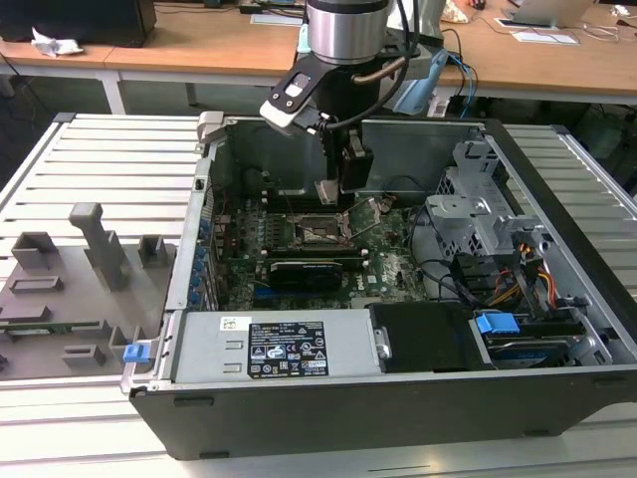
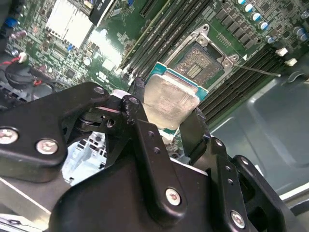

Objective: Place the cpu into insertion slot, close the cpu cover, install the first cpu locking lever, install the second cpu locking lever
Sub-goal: 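Place the cpu into insertion slot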

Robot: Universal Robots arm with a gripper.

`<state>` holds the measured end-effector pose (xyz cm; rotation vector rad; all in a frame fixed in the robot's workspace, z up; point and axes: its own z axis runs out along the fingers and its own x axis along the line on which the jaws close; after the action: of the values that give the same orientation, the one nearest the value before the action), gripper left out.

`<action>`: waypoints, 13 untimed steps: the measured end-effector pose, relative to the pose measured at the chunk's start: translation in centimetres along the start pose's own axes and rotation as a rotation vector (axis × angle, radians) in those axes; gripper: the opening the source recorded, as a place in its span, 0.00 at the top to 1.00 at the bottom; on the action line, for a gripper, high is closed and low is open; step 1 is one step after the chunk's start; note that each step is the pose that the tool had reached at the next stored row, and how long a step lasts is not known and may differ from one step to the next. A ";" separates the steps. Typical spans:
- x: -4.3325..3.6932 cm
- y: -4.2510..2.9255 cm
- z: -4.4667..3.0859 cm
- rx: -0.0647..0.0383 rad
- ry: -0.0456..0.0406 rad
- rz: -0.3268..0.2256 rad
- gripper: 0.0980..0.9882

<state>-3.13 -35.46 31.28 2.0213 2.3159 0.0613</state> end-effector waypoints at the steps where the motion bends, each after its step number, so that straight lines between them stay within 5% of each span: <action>1: 0.00 -0.01 0.06 0.000 -0.0008 0.009 0.51; 6: 0.02 -0.08 0.46 -0.004 -0.0045 0.057 0.51; 13: 0.05 -0.18 1.13 -0.005 -0.0047 0.057 0.51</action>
<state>-3.22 -35.45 30.14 2.0829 2.2527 0.0655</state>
